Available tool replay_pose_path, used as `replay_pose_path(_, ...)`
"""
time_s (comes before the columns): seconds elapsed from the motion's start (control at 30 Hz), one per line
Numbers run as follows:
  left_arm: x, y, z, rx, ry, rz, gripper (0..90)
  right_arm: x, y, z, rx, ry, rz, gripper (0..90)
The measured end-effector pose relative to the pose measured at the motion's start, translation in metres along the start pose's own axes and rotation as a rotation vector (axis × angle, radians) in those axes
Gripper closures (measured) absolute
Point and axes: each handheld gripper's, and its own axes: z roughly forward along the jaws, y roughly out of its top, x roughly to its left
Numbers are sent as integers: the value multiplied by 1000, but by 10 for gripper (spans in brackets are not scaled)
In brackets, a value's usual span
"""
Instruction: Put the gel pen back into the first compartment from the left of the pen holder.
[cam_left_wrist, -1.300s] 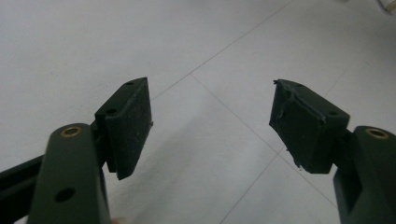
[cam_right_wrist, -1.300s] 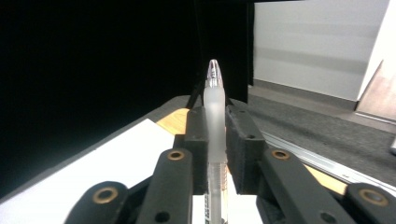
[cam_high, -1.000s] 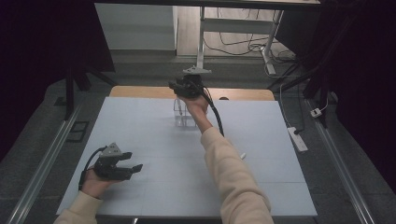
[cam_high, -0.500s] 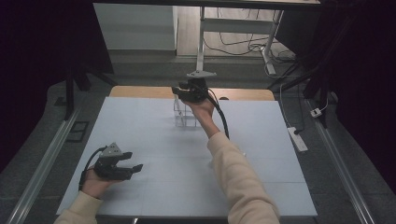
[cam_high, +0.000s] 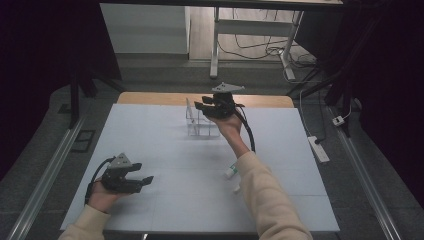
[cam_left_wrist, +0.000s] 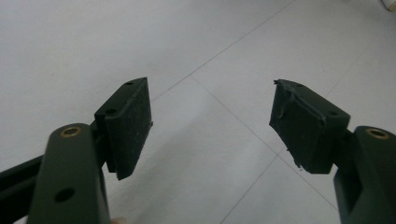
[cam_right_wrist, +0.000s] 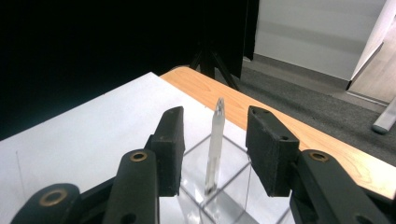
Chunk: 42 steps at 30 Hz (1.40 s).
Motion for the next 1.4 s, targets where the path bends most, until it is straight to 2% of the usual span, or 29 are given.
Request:
replay_pose_path(0.43, -1, 0, 0, 4, 4, 7, 290, 5, -19, -30, 70, 21, -42, 544)
replay_pose_path(0.8, -2, 0, 1, 7, 8, 10, 289, -2, -35, -59, 89, 12, -33, 514)
replay_pose_path(1.4, -3, 1, 2, 18, 13, 15, 287, -4, -59, -85, 122, 21, -79, 480)
